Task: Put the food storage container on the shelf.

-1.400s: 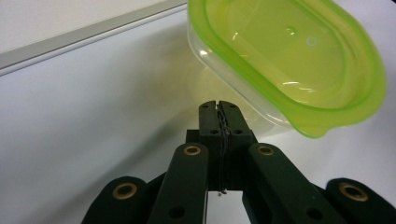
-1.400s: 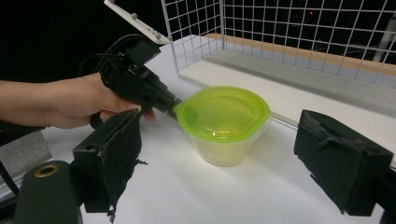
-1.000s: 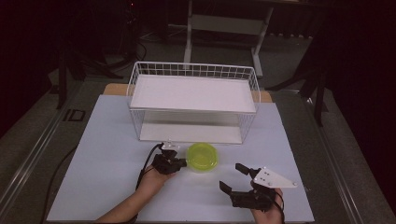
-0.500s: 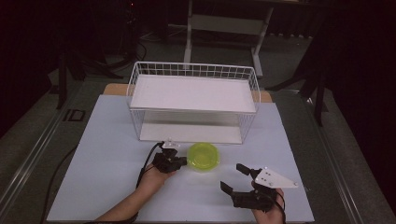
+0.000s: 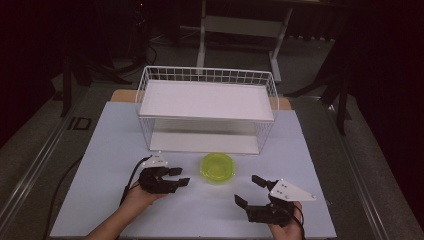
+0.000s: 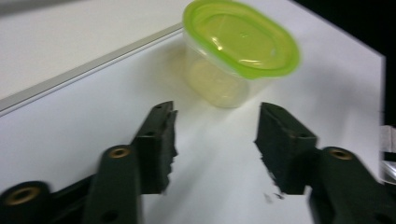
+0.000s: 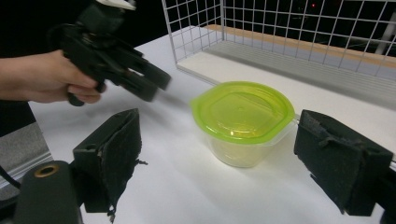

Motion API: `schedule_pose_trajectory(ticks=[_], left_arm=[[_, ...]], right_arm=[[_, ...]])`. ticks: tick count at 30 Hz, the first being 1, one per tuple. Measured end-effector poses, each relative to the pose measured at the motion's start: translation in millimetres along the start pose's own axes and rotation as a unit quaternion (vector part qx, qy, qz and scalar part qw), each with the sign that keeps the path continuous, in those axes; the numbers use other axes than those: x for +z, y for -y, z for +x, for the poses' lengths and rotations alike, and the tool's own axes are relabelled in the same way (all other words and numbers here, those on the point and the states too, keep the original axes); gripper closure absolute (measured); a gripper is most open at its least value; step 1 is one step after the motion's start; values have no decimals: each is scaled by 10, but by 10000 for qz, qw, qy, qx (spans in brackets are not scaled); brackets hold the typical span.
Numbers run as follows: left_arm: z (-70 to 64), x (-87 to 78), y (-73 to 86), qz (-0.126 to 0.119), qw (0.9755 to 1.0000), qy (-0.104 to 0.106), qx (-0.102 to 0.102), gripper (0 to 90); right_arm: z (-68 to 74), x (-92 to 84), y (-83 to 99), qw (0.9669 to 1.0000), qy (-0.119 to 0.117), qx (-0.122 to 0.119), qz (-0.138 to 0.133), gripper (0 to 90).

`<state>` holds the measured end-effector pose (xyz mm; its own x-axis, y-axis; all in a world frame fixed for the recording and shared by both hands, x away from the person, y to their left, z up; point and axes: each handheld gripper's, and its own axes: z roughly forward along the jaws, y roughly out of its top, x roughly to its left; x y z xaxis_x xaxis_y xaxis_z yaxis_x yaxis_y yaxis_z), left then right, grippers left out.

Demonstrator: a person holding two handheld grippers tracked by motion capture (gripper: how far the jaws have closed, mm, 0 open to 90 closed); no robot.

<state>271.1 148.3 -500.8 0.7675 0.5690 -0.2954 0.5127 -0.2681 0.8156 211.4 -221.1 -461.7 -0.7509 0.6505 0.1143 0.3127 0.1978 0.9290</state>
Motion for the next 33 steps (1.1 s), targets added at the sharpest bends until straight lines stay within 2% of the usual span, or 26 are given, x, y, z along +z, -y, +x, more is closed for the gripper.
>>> schedule_pose_trajectory(ticks=[1, 2, 3, 4, 7, 8, 11, 14, 15, 17, 18, 19, 21, 23, 27, 29, 31, 32, 33], left_arm=[[-27, -39, 5, -58, 10000, 24, 40, 275], [-70, -94, 0, -81, 9998, 177, 30, 153], [-70, -94, 0, -81, 9998, 177, 30, 141], [-117, -136, -7, -199, 9995, 257, 22, 121], [-161, -155, -27, -213, 9993, 292, 37, 20], [-205, -167, -53, -225, 9991, 370, 32, 20], [-269, -178, -98, -277, 9990, 346, 74, 20], [-297, -184, -128, -335, 9991, 254, 106, 20], [-318, -182, -173, -436, 9989, 101, 109, 20], [-318, -182, -173, -436, 9989, 101, 109, 20], [-328, -179, -219, -516, 9986, 24, 136, 20], [-326, -177, -240, -585, 9981, 95, 136, 20], [-331, -158, -287, -599, 9980, 72, 203, 20], [-333, -123, -333, -609, 9977, 150, 256, 20], [-325, -36, -416, -682, 9972, 240, 177, 20], [-318, 13, -460, -550, 9978, 244, 290, 21], [-316, 56, -492, -584, 9973, 221, 391, 37], [-305, 80, -511, -515, 9977, 216, 380, 37], [-292, 105, -525, -489, 9980, 213, 330, 37]], right_arm=[[6, -1, -4, 10000, 8, 2, -5, 149], [15, 1, -6, 10000, 9, -26, 10, 149], [19, 4, -7, 10000, 8, -37, 21, 150], [24, 7, -9, 10000, 3, -42, 30, 150], [40, 13, -20, 9999, 4, -109, 63, 161], [46, 17, -26, 9999, -7, -135, 59, 161], [59, 33, -57, 9998, -55, -163, 109, 161], [65, 59, -87, 9996, -121, -192, 158, 161], [72, 76, -97, 9995, -106, -237, 200, 161], [72, 91, -109, 9993, -105, -273, 221, 161], [72, 91, -109, 9993, -105, -273, 221, 161], [70, 112, -144, 9991, -40, -345, 240, 188], [49, 129, -191, 9991, -90, -331, 250, 189], [29, 131, -237, 9990, 72, -384, 205, 186], [-70, 169, -329, 9993, 118, -289, 200, 181], [-136, 203, -360, 9997, 47, -141, 193, 172], [-212, 261, -393, 9995, 119, -90, 272, 158], [-212, 261, -393, 9995, 119, -90, 272, 158], [-261, 306, -403, 9991, 227, -127, 343, 157]])
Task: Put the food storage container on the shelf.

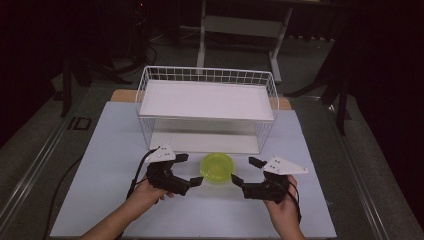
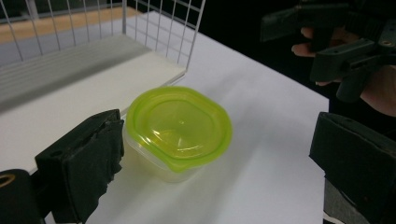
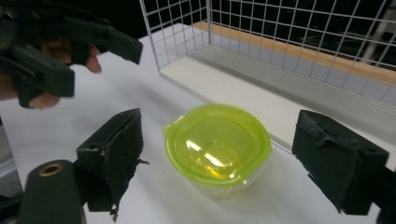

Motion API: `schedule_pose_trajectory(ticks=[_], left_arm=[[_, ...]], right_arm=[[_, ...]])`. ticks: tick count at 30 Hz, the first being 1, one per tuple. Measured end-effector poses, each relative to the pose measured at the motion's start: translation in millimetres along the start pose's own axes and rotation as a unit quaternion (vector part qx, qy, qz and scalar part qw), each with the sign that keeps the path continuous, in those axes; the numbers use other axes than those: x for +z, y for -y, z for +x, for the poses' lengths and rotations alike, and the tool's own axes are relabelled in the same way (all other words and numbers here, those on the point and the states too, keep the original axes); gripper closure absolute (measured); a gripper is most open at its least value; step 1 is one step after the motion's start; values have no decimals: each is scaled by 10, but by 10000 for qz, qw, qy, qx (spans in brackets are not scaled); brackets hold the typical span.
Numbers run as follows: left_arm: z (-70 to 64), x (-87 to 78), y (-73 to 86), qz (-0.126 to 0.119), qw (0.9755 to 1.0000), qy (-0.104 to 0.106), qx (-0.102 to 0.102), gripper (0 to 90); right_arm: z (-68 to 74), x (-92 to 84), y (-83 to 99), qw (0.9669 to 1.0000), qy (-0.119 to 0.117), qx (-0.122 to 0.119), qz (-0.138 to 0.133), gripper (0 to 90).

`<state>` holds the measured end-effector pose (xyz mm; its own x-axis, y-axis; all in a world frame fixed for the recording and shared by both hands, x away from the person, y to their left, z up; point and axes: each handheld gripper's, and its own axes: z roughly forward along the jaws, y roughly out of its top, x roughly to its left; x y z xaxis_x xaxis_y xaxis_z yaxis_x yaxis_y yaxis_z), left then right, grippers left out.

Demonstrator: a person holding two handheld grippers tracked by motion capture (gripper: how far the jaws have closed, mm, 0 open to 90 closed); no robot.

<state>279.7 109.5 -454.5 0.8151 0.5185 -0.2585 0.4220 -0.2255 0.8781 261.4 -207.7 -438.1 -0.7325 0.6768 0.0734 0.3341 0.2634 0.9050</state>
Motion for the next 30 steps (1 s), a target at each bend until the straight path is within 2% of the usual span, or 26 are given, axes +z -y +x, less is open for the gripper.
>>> schedule_pose_trajectory(ticks=[3, 5, 7, 10, 11, 12, 13, 14, 15, 17, 19, 23, 24, 26, 27, 30], left_arm=[[68, 96, -31, 33, 9999, 11, -100, 37], [118, 163, -65, 200, 9994, 107, -254, 39], [143, 219, -91, 272, 9991, -32, -320, 55], [179, 300, -110, 331, 9984, -72, -463, 55], [189, 321, -111, 340, 9982, -95, -482, 55], [199, 353, -114, 373, 9977, -204, -529, 55], [207, 371, -114, 396, 9973, -233, -567, 59], [228, 404, -107, 442, 9968, -258, -621, 78], [237, 416, -99, 451, 9965, -279, -653, 102], [250, 445, -75, 491, 9956, -371, -704, 136], [279, 477, -40, 564, 9939, -458, -831, 152], [328, 518, 36, 775, 9886, -631, -1129, 212], [353, 525, 66, 762, 9871, -528, -1303, 221], [374, 538, 96, 868, 9846, -542, -1416, 270], [376, 546, 112, 892, 9838, -567, -1450, 316], [389, 568, 145, 947, 9811, -603, -1573, 379]], right_arm=[[-54, 56, -4, 9999, -53, 83, 55, 157], [-107, 126, -1, 9997, -30, 209, 150, 157], [-150, 188, 6, 9993, -3, 337, 166, 156], [-202, 294, 29, 9987, -36, 438, 268, 157], [-222, 329, 43, 9981, -72, 531, 304, 157], [-247, 363, 59, 9969, -227, 666, 345, 156], [-272, 398, 78, 9963, -213, 770, 325, 156], [-280, 416, 85, 9964, -86, 787, 302, 157], [-303, 451, 103, 9959, -124, 833, 341, 156], [-319, 483, 121, 9958, -8, 841, 374, 159], [-350, 524, 145, 9946, -9, 908, 499, 190], [-405, 577, 182, 9926, 170, 1009, 657, 246], [-414, 582, 189, 9920, 194, 1054, 668, 279], [-433, 599, 204, 9905, 231, 1144, 733, 308], [-443, 607, 215, 9895, 217, 1209, 757, 316], [-443, 636, 249, 9875, 141, 1297, 884, 365]])
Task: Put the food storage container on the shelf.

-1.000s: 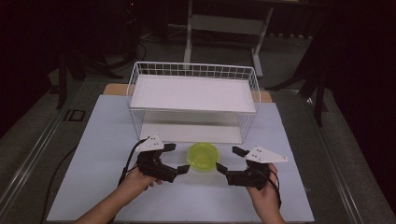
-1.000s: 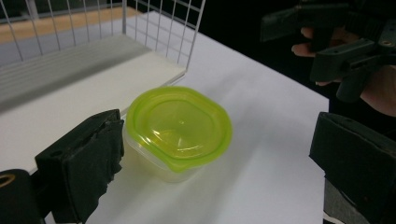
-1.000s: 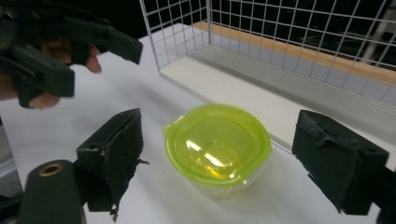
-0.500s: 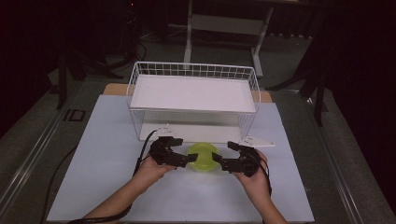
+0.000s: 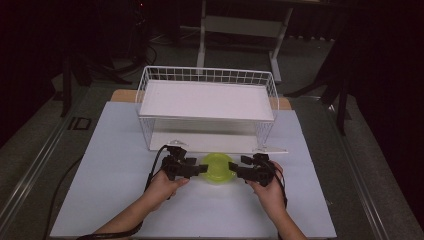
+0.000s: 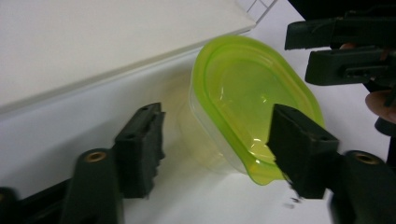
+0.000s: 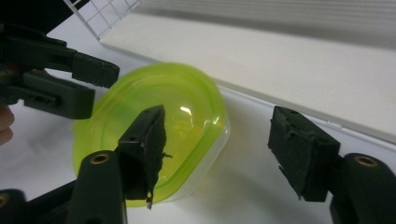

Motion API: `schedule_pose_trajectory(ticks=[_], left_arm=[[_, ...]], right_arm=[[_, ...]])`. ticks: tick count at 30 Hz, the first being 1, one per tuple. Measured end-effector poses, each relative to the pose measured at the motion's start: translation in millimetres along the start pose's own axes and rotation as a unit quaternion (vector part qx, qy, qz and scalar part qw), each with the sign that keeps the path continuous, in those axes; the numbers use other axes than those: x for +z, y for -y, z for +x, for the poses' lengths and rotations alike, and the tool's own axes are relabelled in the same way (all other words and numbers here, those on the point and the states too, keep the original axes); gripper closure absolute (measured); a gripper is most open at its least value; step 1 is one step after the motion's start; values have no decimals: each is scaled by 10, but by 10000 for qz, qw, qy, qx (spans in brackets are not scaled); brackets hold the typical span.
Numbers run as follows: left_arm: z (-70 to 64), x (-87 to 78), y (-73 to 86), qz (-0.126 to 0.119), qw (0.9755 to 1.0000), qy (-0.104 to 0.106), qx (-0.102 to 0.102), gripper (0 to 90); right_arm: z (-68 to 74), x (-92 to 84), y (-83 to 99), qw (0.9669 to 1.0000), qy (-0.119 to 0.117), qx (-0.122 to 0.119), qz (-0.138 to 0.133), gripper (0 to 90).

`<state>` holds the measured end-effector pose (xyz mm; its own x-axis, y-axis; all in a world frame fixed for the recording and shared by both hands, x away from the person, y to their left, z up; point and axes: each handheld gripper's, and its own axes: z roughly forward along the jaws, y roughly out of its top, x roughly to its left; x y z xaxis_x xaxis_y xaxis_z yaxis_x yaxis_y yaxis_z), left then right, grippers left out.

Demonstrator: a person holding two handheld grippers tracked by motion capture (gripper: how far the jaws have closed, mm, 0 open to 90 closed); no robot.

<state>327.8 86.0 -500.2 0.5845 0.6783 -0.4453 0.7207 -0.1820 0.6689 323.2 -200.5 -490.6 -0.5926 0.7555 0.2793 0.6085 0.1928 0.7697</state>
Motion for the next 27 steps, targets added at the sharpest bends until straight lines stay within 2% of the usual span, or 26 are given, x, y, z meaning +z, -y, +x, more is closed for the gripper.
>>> schedule_pose_trajectory(ticks=[2, 4, 7, 10, 12, 14, 15, 17, 19, 23, 25, 27], left_arm=[[2, 9, 3, 40, 10000, -15, -40, 430], [-11, 31, 14, 163, 9998, -59, -84, 440], [-24, 36, 25, 243, 9996, -4, -159, 515], [-34, 27, 29, 220, 9996, 69, -164, 590], [-43, 19, 32, 176, 9997, 106, -165, 606], [-45, 15, 33, 159, 9996, 115, -181, 630], [-47, 10, 50, 133, 9992, 287, -233, 654], [-63, 4, 64, 149, 9989, 348, -286, 680], [-97, 0, 80, 185, 9988, 349, -296, 705], [-153, -21, 111, 193, 9994, 247, -129, 731], [-168, -35, 140, 154, 9994, 251, -156, 753], [-185, -61, 178, 123, 9993, 276, -203, 767]], right_arm=[[6, 8, 10, 10000, 9, -5, 21, 382], [8, 20, 29, 10000, -32, -8, 48, 427], [7, 32, 46, 9999, -20, 68, 88, 453], [2, 55, 69, 9998, -106, 118, 137, 485], [7, 63, 82, 9995, -180, 136, 202, 552], [7, 58, 84, 9994, -195, 164, 245, 574], [-7, 33, 97, 9985, -318, 325, 314, 617], [-3, 13, 112, 9979, -392, 393, 338, 655], [26, -15, 124, 9978, -413, 360, 364, 677], [88, -63, 145, 9988, -332, 189, 316, 693], [121, -85, 167, 9990, -317, 145, 290, 703], [144, -108, 187, 9987, -360, 207, 293, 725]])
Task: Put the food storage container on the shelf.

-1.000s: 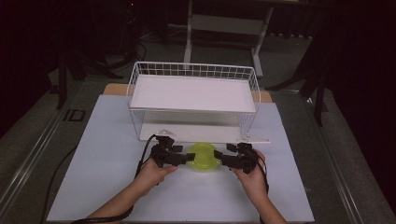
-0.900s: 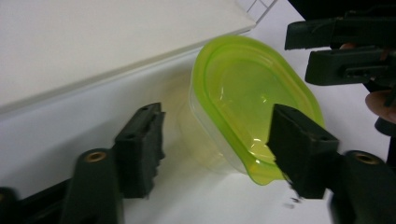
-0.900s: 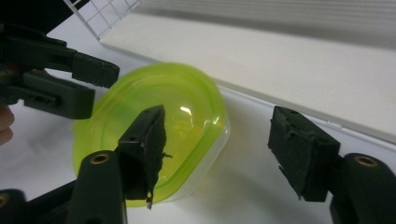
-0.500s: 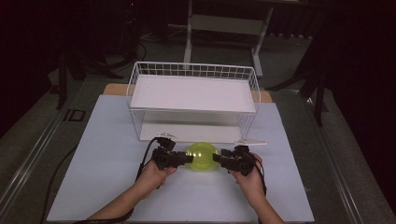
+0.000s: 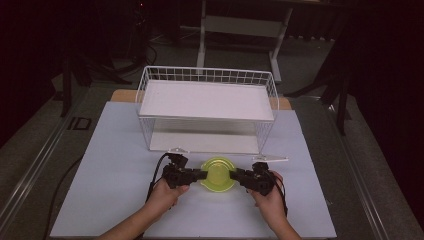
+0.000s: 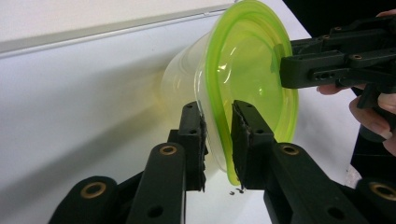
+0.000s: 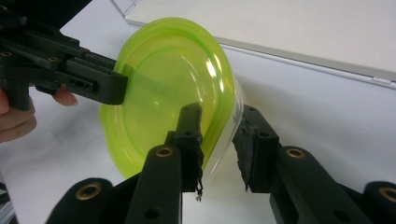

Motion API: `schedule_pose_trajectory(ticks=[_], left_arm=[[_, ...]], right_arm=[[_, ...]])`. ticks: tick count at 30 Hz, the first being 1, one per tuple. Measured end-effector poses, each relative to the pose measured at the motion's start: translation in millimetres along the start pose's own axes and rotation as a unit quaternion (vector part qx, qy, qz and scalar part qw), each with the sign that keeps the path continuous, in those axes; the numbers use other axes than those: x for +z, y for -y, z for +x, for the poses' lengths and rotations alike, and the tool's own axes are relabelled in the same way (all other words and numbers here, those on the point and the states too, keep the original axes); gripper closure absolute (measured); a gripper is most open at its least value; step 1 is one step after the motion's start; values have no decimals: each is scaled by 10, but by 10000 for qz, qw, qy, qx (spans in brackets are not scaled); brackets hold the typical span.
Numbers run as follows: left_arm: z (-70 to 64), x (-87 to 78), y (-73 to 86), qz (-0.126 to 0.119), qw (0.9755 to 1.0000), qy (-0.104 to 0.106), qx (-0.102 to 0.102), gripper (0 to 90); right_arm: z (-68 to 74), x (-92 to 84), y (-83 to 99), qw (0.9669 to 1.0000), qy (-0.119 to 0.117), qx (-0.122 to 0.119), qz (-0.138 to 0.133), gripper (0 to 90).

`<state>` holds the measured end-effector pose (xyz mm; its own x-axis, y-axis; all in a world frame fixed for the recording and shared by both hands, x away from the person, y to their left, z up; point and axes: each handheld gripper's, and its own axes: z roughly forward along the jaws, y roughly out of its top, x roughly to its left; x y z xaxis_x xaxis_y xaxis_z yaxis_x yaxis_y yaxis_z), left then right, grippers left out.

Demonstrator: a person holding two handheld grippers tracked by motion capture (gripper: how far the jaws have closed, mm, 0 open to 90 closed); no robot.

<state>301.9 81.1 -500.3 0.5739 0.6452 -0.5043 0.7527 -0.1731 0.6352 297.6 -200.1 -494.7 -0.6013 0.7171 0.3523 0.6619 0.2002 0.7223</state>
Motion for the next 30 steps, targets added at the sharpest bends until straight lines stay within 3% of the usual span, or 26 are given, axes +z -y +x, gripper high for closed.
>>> schedule_pose_trajectory(ticks=[2, 3, 6, 8, 12, 17, 23, 24, 30], left_arm=[[-13, -17, 19, -8, 9999, -98, 29, 796], [-29, -3, 31, 66, 9995, -211, 212, 814], [-17, -3, 55, 53, 9996, -188, 193, 819], [5, -48, 58, -60, 9998, -96, 172, 819], [0, -135, 9, -255, 9993, -68, 280, 820], [-1, -242, -92, -482, 9985, -55, 269, 821], [34, -291, -140, -690, 9973, -47, 252, 821], [80, -302, -160, -849, 9961, -46, 230, 821], [156, -312, -207, -1096, 9933, -149, 347, 822]], right_arm=[[22, -8, 9, 10000, 15, 0, 10, 752], [30, -10, 13, 10000, 19, 4, 21, 795], [51, -7, 23, 10000, 37, 34, -34, 803], [85, -17, 14, 9999, 50, -17, -101, 804], [141, -55, -66, 9997, 46, -85, -233, 805], [192, -87, -205, 9990, 70, -165, -413, 804], [200, -56, -278, 9982, 81, -116, -591, 803], [186, 0, -323, 9976, 93, -36, -685, 802], [154, 126, -389, 9969, 147, 125, -769, 799]])
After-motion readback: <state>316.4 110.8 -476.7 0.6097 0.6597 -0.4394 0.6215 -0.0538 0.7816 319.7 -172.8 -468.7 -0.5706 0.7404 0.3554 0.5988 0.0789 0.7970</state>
